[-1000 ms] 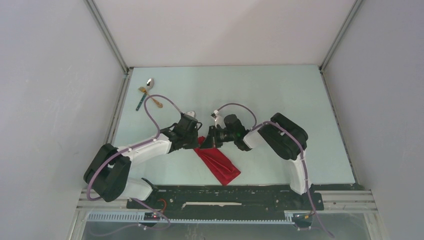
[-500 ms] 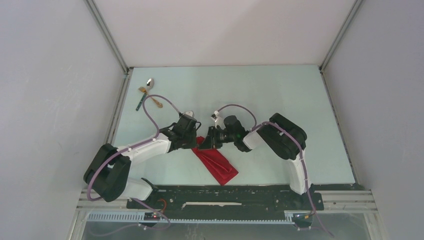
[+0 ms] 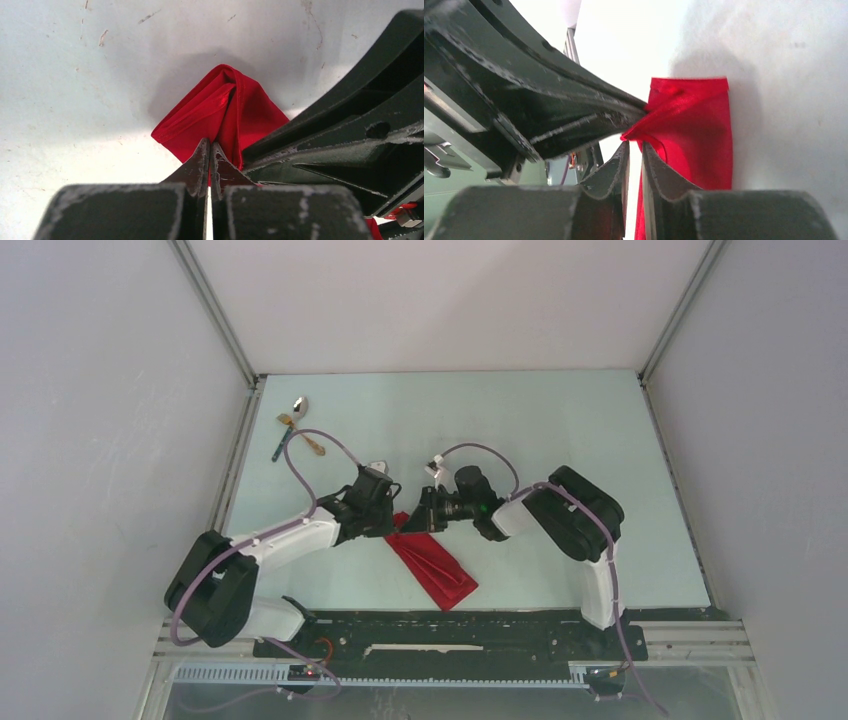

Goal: Fold the napkin into a case and place the utensils inside
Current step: Stuff the top corner of the smaller-rectangle-folded napkin into the folded napkin.

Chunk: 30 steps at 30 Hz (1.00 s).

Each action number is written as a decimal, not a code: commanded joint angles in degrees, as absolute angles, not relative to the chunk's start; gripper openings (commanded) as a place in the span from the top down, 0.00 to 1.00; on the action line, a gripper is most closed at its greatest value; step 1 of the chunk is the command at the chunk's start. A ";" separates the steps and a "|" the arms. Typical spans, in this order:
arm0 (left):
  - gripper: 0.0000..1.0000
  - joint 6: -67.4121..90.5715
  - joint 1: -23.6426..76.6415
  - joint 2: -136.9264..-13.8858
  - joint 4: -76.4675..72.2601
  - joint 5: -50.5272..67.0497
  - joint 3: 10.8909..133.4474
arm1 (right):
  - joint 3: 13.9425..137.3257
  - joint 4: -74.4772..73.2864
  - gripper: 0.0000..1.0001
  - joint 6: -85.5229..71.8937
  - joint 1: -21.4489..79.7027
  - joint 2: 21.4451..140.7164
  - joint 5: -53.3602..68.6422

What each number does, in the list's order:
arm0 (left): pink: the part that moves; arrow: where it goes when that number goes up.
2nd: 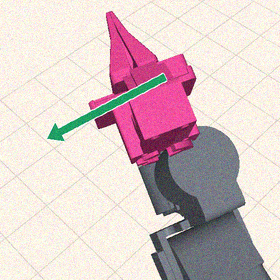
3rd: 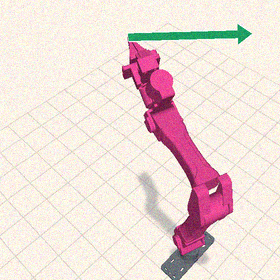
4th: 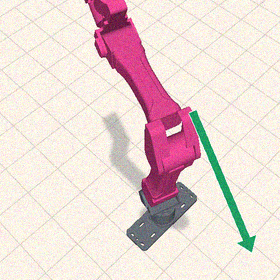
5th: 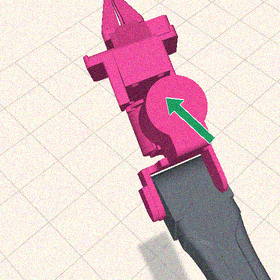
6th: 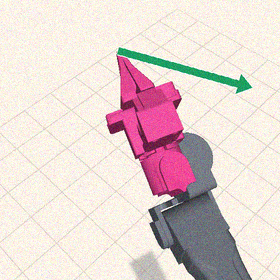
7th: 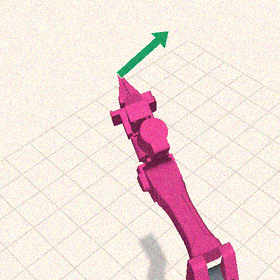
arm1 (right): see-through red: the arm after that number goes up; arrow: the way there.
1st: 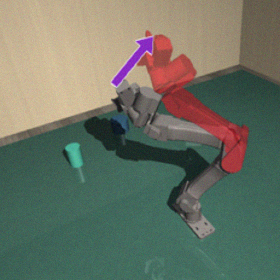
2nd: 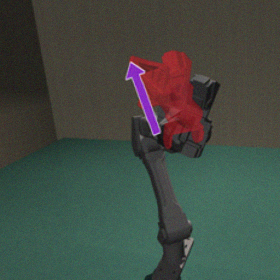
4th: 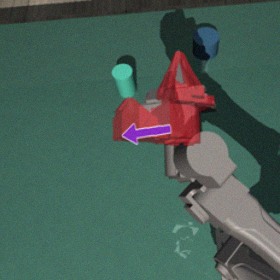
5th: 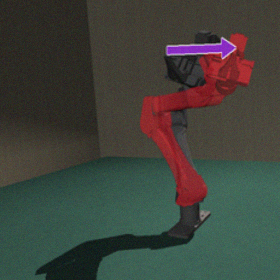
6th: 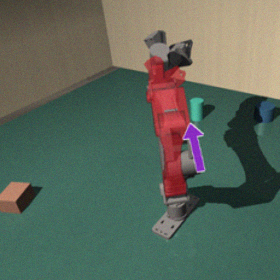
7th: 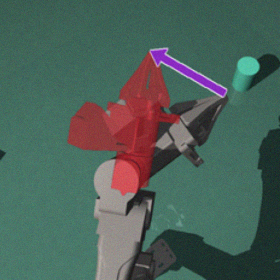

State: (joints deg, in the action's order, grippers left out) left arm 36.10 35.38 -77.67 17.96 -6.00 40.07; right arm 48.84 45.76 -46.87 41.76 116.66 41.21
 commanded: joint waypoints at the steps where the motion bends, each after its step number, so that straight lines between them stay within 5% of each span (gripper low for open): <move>1: 1.00 36.57 35.29 -75.25 16.96 -4.91 41.71 | 53.32 49.51 0.79 -48.51 42.57 118.88 42.36; 16: 1.00 38.24 35.28 -75.21 16.92 -4.53 42.71 | 56.29 48.74 0.95 -49.23 47.59 126.86 31.41; 20: 1.00 39.67 35.28 -75.98 16.78 -3.97 42.38 | 57.55 45.79 0.90 -46.73 49.05 126.17 23.38; 30: 1.00 38.81 34.59 -76.92 19.12 -7.45 42.06 | 52.58 37.40 0.67 -43.48 46.25 115.77 39.07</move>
State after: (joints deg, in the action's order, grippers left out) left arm 37.76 34.98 -76.58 20.01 -6.44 40.95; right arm 54.87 45.39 -48.23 46.17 122.96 32.69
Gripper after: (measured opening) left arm 0.002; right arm 0.305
